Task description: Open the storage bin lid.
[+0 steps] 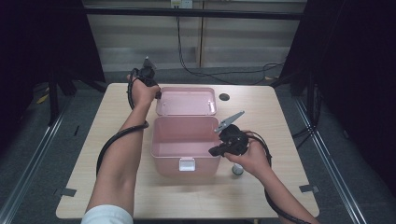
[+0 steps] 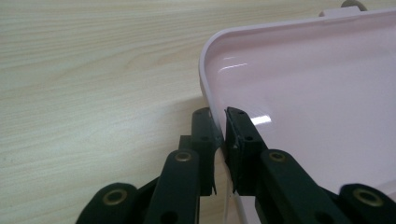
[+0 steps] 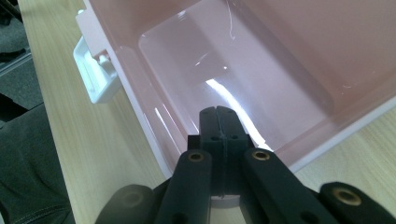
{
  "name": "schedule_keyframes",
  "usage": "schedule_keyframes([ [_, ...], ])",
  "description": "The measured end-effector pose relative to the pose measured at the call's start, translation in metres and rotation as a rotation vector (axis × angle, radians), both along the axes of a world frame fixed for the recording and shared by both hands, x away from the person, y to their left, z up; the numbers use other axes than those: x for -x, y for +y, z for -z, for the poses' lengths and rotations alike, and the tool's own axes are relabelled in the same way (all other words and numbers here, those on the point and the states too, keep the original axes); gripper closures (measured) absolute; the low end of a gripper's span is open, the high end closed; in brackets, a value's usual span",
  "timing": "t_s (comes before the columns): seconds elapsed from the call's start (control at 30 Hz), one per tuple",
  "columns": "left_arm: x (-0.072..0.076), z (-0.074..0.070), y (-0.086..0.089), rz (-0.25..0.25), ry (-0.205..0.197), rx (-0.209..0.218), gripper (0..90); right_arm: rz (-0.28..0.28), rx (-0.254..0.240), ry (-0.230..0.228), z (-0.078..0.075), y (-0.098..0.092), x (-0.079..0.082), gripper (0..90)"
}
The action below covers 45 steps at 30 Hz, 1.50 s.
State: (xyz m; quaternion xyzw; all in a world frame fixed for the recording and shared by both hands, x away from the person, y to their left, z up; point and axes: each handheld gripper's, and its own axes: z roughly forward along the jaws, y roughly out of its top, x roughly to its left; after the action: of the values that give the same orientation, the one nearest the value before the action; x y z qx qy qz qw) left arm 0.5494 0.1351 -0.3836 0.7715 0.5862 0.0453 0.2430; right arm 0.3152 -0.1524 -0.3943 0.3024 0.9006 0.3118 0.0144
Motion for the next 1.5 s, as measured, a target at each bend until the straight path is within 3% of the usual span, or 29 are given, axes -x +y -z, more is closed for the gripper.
schedule_keyframes([
  [0.57,0.004,0.003,0.004,0.009,-0.025,0.015,81.1,-0.001,0.002,-0.001,0.000,0.000,0.000,90.0],
  [1.03,0.018,-0.013,0.012,0.025,-0.071,0.039,54.5,0.015,-0.010,0.004,-0.001,0.000,-0.003,89.8],
  [1.17,0.026,-0.020,0.018,0.041,-0.104,0.042,46.3,0.021,-0.022,0.013,-0.002,0.000,-0.005,86.4],
  [1.5,0.048,-0.024,0.035,0.060,-0.131,0.054,33.7,0.043,-0.013,-0.027,-0.019,-0.004,-0.008,74.4],
])
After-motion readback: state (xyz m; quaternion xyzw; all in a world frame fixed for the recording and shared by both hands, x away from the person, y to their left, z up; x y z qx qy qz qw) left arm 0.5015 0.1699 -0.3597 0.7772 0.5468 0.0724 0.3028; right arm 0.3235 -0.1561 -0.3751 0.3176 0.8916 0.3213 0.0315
